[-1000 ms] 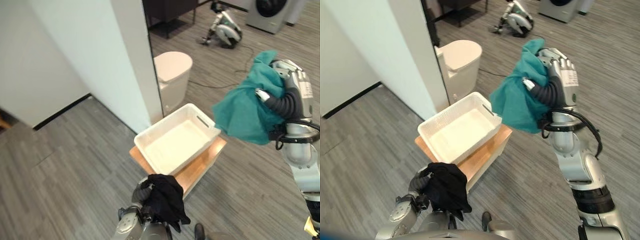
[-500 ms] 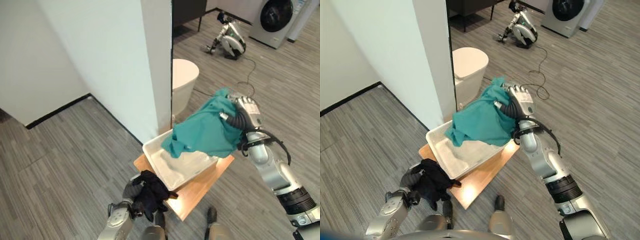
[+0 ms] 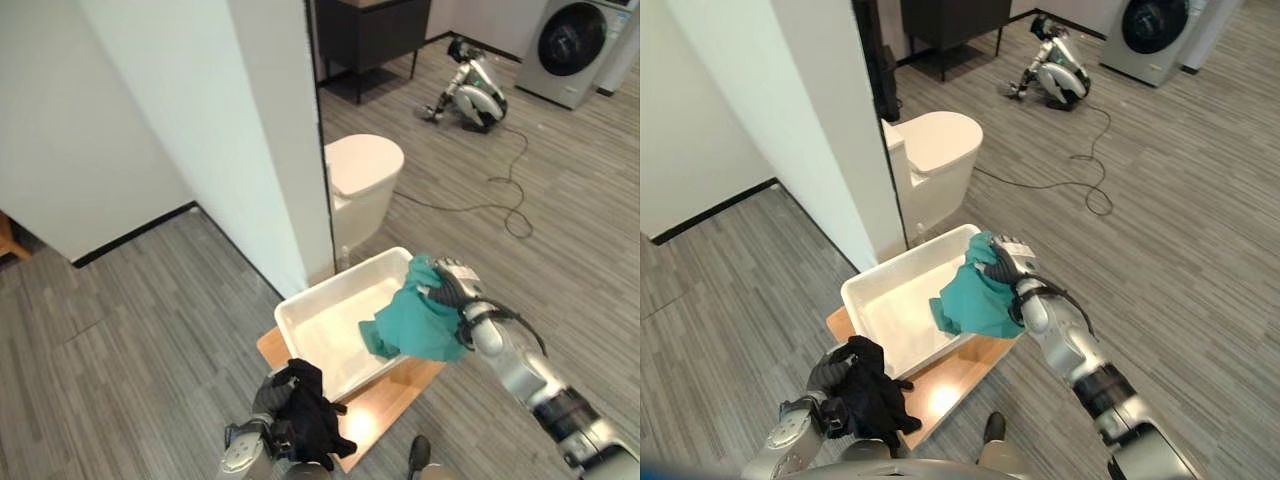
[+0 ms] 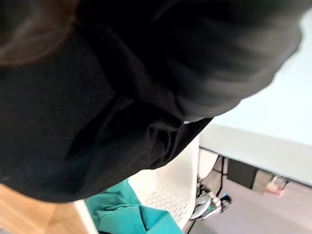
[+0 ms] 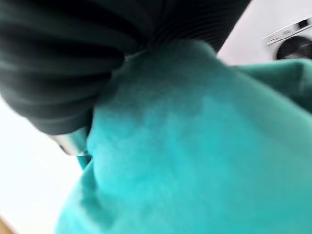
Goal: Pick up bed clothes into laundry basket.
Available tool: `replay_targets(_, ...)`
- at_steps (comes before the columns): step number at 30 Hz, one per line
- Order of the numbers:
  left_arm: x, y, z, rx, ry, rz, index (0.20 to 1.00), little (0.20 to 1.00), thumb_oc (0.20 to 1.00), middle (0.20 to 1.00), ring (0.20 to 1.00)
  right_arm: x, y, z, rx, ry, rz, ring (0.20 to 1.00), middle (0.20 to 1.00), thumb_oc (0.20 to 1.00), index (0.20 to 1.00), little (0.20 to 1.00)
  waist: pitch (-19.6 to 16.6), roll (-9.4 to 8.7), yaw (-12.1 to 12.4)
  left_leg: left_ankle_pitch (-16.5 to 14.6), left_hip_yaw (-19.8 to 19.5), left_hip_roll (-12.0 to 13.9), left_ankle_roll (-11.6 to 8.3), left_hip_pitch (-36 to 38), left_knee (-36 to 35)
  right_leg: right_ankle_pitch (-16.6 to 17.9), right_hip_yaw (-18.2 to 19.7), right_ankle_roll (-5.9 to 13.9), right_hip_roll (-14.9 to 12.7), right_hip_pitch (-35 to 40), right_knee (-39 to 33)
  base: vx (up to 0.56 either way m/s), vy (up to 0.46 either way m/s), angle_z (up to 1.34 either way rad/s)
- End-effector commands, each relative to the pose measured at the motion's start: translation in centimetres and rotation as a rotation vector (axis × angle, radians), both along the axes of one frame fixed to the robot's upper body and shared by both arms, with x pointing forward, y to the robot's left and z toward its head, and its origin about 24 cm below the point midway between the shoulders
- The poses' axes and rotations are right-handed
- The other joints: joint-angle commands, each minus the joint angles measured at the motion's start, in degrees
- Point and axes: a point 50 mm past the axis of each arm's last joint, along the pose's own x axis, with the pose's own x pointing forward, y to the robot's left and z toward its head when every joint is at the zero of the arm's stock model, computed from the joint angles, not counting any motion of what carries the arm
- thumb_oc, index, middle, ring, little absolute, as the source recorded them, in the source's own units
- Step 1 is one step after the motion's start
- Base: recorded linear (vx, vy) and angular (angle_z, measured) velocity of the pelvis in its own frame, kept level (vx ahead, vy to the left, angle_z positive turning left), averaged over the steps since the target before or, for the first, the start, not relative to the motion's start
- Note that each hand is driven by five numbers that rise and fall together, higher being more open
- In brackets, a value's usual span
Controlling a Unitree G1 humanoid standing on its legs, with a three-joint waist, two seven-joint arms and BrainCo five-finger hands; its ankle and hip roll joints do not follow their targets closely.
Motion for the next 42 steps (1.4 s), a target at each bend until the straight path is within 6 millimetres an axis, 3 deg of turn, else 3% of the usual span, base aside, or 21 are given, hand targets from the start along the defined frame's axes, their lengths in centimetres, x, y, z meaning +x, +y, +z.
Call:
replay_targets(1, 2.0, -0.3, 2.3, -0.014, -0.151, -0.062, 0.2, 0.2, 0.2, 0.2, 0.2, 2.2, 2.7, 4.3, 0.007, -0.16, 0.08, 0.2, 0.2, 0.2, 0.2, 0.2, -0.23, -1.79, 2.57, -8.41, 1.78, 0.1, -0.82, -1.64, 0.76, -6.81, -1.83, 2.97, -4.61, 3.33, 1.45, 0.0, -0.002, 0.13)
replay_targets(4, 2.3, -0.1, 2.4, -0.011, -0.159, -0.061, 0.2, 0.2, 0.2, 0.2, 0.2, 3.1, 3.6, 4.6, -0.007, -0.155, 0.087, 0.2, 0.2, 0.2, 0.2, 0.2, 0.2, -2.3, 3.67, -8.22, 1.35, 0.21, -0.98, -2.51, 0.76, -6.78, -2.29, 3.0, -4.62, 2.97, 1.49, -0.01, -0.009, 0.15)
replay_targets(8, 3.2, 0.2, 3.1, 0.0, -0.191, -0.078, 0.2, 0.2, 0.2, 0.2, 0.2, 3.9, 3.7, -0.3, -0.032, 0.056, -0.01, 0.2, 0.2, 0.2, 0.2, 0.2, 2.26, -2.94, 6.34, -7.35, 0.12, 0.41, -1.26, -5.04, 0.76, -6.72, -3.64, 3.08, -4.38, 1.87, 1.72, -0.07, -0.027, 0.19)
replay_targets(10, 3.2, 0.2, 2.9, 0.0, -0.183, -0.079, 0.2, 0.2, 0.2, 0.2, 0.2, 3.9, 3.4, -1.5, -0.017, 0.112, -0.047, 0.2, 0.2, 0.2, 0.2, 0.2, 2.48, -2.93, 6.68, -7.18, -0.13, 0.41, -1.33, -5.5, 0.76, -6.71, -3.86, 3.08, -4.34, 1.69, 1.68, -0.04, -0.019, 0.26)
replay_targets(11, 3.2, 0.1, 2.9, -0.001, -0.181, -0.078, 0.2, 0.2, 0.2, 0.2, 0.2, 3.9, 3.2, -2.0, -0.004, 0.132, -0.067, 0.558, 0.558, 0.558, 0.558, 0.558, 2.54, -2.89, 6.83, -7.1, -0.23, 0.38, -1.37, -5.69, 0.76, -6.67, -3.95, 3.08, -4.31, 1.63, 1.64, -0.02, 0.013, 0.11)
replay_targets(12, 3.3, 0.2, 2.8, 0.001, -0.18, -0.077, 0.2, 0.2, 0.2, 0.2, 0.2, 3.9, 3.2, -2.4, 0.011, 0.151, -0.084, 1.0, 1.0, 1.0, 1.0, 1.0, 2.62, -2.76, 7.02, -7.01, -0.25, 0.42, -1.49, -5.94, 0.76, -6.63, -4.07, 3.1, -4.38, 1.58, 1.51, -0.01, 0.02, 0.04)
replay_targets(14, 3.5, 0.2, 2.9, 0.0, -0.186, -0.073, 0.2, 0.2, 0.2, 0.2, 0.2, 4.1, 3.2, -2.0, 0.014, 0.137, -0.083, 1.0, 1.0, 1.0, 1.0, 1.0, 2.57, -2.59, 7.08, -6.97, -0.3, 0.41, -1.59, -6.05, 0.76, -6.64, -4.22, 3.11, -4.44, 1.62, 1.19, -0.01, 0.028, 0.06)
replay_targets(21, 4.0, 1.0, 3.4, 0.025, -0.209, -0.008, 0.2, 0.2, 0.2, 0.2, 0.2, 3.9, 2.7, 3.5, 0.13, -0.075, -0.01, 1.0, 1.0, 1.0, 1.0, 1.0, 1.67, -2.58, 5.47, -7.44, 0.25, 0.48, -1.58, -4.93, 0.76, -6.8, -3.88, 3.21, -4.6, 2.63, 0.92, -0.01, 0.014, 0.0)
replay_targets(25, 4.1, 3.1, 3.6, 0.113, -0.218, 0.117, 0.2, 0.2, 0.2, 0.2, 0.2, -0.2, -1.1, 5.2, 0.357, -0.22, -0.061, 1.0, 1.0, 1.0, 1.0, 1.0, 0.96, -2.14, 2.32, -8.0, 0.97, 0.54, -1.28, -3.68, 0.76, -7.11, -3.28, 3.3, -4.83, 3.14, 1.25, 0.01, 0.042, -0.06)
replay_targets(26, 3.5, 4.4, 3.8, 0.147, -0.218, 0.198, 0.2, 0.2, 0.2, 0.2, 0.2, -3.1, -4.0, 5.0, 0.426, -0.264, -0.126, 1.0, 1.0, 1.0, 1.0, 1.0, 0.91, -1.85, -0.16, -8.21, 1.4, 0.58, -1.12, -3.2, 0.76, -7.24, -3.11, 3.35, -4.93, 3.14, 1.53, 0.02, 0.054, 0.04)
replay_targets(28, 2.8, 4.8, 3.6, 0.164, -0.206, 0.227, 0.2, 0.2, 0.2, 0.2, 0.2, -5.0, -5.4, 4.2, 0.468, -0.248, -0.169, 1.0, 1.0, 1.0, 1.0, 1.0, 0.55, -1.67, -1.16, -8.36, 1.53, 0.58, -1.1, -2.85, 0.76, -7.4, -3.2, 3.41, -4.99, 3.39, 1.58, 0.01, 0.036, -0.05)
replay_targets(29, 2.2, 5.4, 3.5, 0.181, -0.195, 0.257, 0.2, 0.2, 0.2, 0.2, 0.2, -6.5, -6.7, 3.2, 0.514, -0.223, -0.226, 1.0, 1.0, 1.0, 1.0, 1.0, 0.42, -1.48, -2.27, -8.54, 1.69, 0.61, -1.04, -2.6, 0.76, -7.51, -3.11, 3.44, -5.05, 3.42, 1.61, 0.0, 0.022, -0.42)
replay_targets(30, 1.0, 6.7, 3.4, 0.221, -0.184, 0.323, 0.2, 0.2, 0.2, 0.2, 0.2, -9.0, -9.1, -0.2, 0.521, -0.117, -0.368, 1.0, 1.0, 1.0, 1.0, 1.0, 0.21, -1.23, -4.09, -8.83, 2.28, 0.67, -1.01, -2.09, 0.76, -7.62, -2.77, 3.58, -5.07, 3.41, 1.61, -0.03, 0.012, -0.43)
replay_targets(31, 0.2, 8.8, 4.6, 0.277, -0.225, 0.407, 0.2, 0.2, 0.2, 0.2, 0.2, -11.4, -12.0, -4.2, 0.354, 0.03, -0.518, 1.0, 1.0, 1.0, 1.0, 1.0, 0.42, -0.74, -5.36, -8.94, 3.2, 0.8, -0.89, -1.62, 0.76, -7.64, -2.0, 3.7, -5.02, 3.23, 1.42, -0.03, 0.002, -0.3)
replay_targets(33, -0.1, 9.4, 5.0, 0.302, -0.241, 0.428, 0.2, 0.2, 0.2, 0.2, 0.2, -12.1, -13.0, -5.4, 0.31, 0.072, -0.564, 1.0, 1.0, 1.0, 1.0, 1.0, 0.38, -0.59, -5.56, -9.02, 3.53, 0.87, -0.9, -1.39, 0.76, -7.7, -1.6, 3.72, -4.97, 3.24, 1.36, -0.01, -0.01, -0.32)
replay_targets(34, 0.0, 10.6, 6.3, 0.353, -0.293, 0.467, 0.2, 0.2, 0.2, 0.2, 0.2, -14.1, -14.7, -9.1, 0.314, 0.209, -0.725, 1.0, 1.0, 1.0, 1.0, 1.0, 0.32, -0.18, -5.88, -9.36, 3.94, 1.01, -0.97, -0.66, 0.76, -8.06, -1.02, 3.81, -4.88, 3.59, 1.2, 0.0, -0.02, -0.35)
replay_targets(36, 0.9, 11.1, 8.0, 0.378, -0.373, 0.478, 0.2, 0.2, 0.2, 0.2, 0.2, -15.9, -15.3, -13.1, 0.392, 0.37, -0.898, 1.0, 1.0, 1.0, 1.0, 1.0, 0.03, 0.12, -6.09, -8.96, 4.14, 1.13, -1.04, -0.8, 0.76, -7.8, -0.45, 3.64, -4.81, 3.44, 0.89, -0.02, -0.025, -0.15)
replay_targets(37, 1.0, 11.2, 8.1, 0.379, -0.375, 0.48, 0.2, 0.2, 0.2, 0.2, 0.2, -15.7, -15.2, -13.2, 0.396, 0.367, -0.896, 1.0, 1.0, 1.0, 1.0, 1.0, 0.14, 0.03, -6.09, -8.98, 4.19, 1.14, -1.06, -0.8, 0.76, -7.81, -0.4, 3.63, -4.79, 3.39, 0.89, -0.01, -0.027, -0.14)
replay_targets(38, 2.2, 11.3, 10.3, 0.43, -0.475, 0.447, 0.2, 0.2, 0.2, 0.2, 0.2, -18.7, -14.9, -17.3, 0.432, 0.583, -1.054, 1.0, 1.0, 1.0, 1.0, 1.0, 0.26, 0.66, -6.01, -9.3, 4.12, 1.23, -1.16, -0.07, 0.76, -8.21, -0.2, 3.64, -4.68, 3.99, 0.82, -0.01, -0.028, -0.19)
replay_targets(39, 3.0, 11.4, 11.5, 0.476, -0.527, 0.419, 0.2, 0.2, 0.2, 0.2, 0.2, -20.0, -14.6, -18.8, 0.459, 0.672, -1.127, 1.0, 1.0, 1.0, 1.0, 1.0, 0.28, 0.76, -6.0, -8.92, 4.13, 1.28, -1.26, -0.16, 0.76, -8.06, 0.06, 3.5, -4.59, 3.86, 0.82, 0.01, -0.041, -0.13)
replay_targets(42, 4.3, 11.0, 14.3, 0.566, -0.643, 0.344, 0.2, 0.2, 0.2, 0.2, 0.2, -22.8, -13.5, -21.1, 0.443, 0.878, -1.192, 1.0, 1.0, 1.0, 1.0, 1.0, 0.3, 1.27, -5.79, -8.83, 4.11, 1.39, -1.53, 0.21, 0.76, -8.24, 0.18, 3.41, -4.46, 4.18, 0.82, -0.01, -0.01, -0.04)
